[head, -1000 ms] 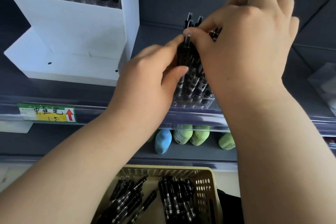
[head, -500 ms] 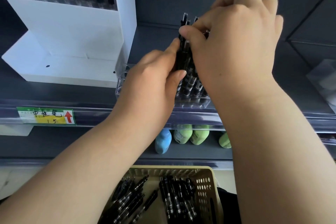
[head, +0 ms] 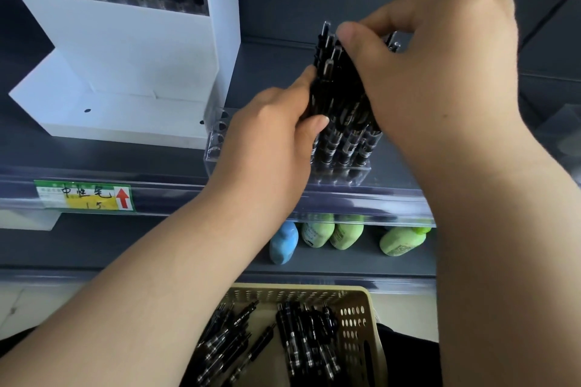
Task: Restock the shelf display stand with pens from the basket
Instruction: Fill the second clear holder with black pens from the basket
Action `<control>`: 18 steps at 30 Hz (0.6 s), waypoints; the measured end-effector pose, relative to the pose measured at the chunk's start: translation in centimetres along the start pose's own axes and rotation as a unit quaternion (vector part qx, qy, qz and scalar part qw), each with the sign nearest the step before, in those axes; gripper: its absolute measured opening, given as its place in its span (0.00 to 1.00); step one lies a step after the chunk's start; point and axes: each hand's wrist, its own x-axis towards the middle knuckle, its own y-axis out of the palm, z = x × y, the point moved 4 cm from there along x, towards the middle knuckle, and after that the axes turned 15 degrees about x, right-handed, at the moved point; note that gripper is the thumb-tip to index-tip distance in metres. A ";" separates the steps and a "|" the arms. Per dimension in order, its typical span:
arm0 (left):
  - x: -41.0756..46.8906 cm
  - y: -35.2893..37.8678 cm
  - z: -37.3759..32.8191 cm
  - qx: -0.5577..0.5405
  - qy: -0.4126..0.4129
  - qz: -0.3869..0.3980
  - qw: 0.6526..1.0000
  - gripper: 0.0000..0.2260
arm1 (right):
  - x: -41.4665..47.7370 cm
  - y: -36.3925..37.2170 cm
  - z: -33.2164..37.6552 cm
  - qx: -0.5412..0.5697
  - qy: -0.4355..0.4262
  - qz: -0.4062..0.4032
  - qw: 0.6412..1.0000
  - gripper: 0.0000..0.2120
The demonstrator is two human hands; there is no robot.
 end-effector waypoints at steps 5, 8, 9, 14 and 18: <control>0.2 0.3 -0.1 -0.004 -0.007 -0.006 1.000 0.22 | -0.2 -0.3 -0.1 0.024 -0.009 -0.007 1.000 0.12; 0.2 0.4 -0.2 0.017 0.002 -0.010 1.000 0.20 | -0.2 0.2 -0.1 0.030 -0.015 -0.001 0.999 0.11; 0.2 0.3 -0.2 0.024 0.003 -0.008 1.000 0.19 | -0.2 0.3 0.0 0.033 -0.019 0.000 0.999 0.11; 0.2 0.3 0.6 0.056 0.001 0.012 0.998 0.18 | -0.3 0.6 0.2 0.041 -0.036 0.001 0.999 0.10; -1.1 -0.5 1.8 0.091 -0.007 0.029 0.995 0.23 | -1.8 -0.2 0.8 0.099 -0.067 -0.052 0.991 0.07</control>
